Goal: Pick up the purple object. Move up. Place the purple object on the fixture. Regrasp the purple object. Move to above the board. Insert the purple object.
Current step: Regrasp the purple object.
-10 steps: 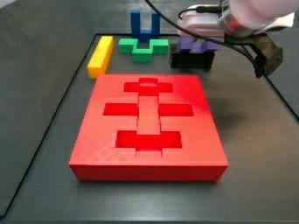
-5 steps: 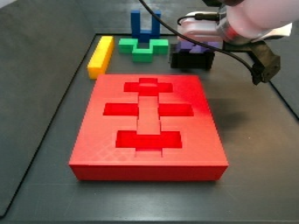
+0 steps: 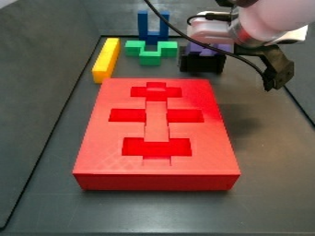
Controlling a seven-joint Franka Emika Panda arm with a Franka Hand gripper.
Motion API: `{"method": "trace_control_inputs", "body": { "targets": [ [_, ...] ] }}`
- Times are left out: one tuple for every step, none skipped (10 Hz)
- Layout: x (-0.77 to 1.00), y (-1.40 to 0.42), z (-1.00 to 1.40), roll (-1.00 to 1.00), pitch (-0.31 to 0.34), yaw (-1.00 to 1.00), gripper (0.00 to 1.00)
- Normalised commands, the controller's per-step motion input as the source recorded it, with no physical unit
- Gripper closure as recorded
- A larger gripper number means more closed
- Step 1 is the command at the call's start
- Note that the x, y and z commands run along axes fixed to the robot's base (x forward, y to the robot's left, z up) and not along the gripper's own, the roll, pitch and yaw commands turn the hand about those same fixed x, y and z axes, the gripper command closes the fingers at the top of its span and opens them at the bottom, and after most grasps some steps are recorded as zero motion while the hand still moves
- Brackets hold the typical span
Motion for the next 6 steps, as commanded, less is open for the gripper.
{"method": "trace_control_inputs", "body": {
  "targets": [
    [0.59,-0.01,0.00,0.00,0.271,0.00,0.00],
    [0.48,-0.12,0.00,0.00,0.189,0.00,0.00],
    [0.51,-0.22,0.00,-0.04,0.094,0.00,0.00],
    [0.55,-0.17,0.00,-0.07,0.089,0.00,0.00],
    [0.59,-0.14,0.00,-0.06,0.106,0.00,0.00],
    [0.60,-0.11,-0.01,-0.05,0.103,0.00,0.00]
  ]
}}
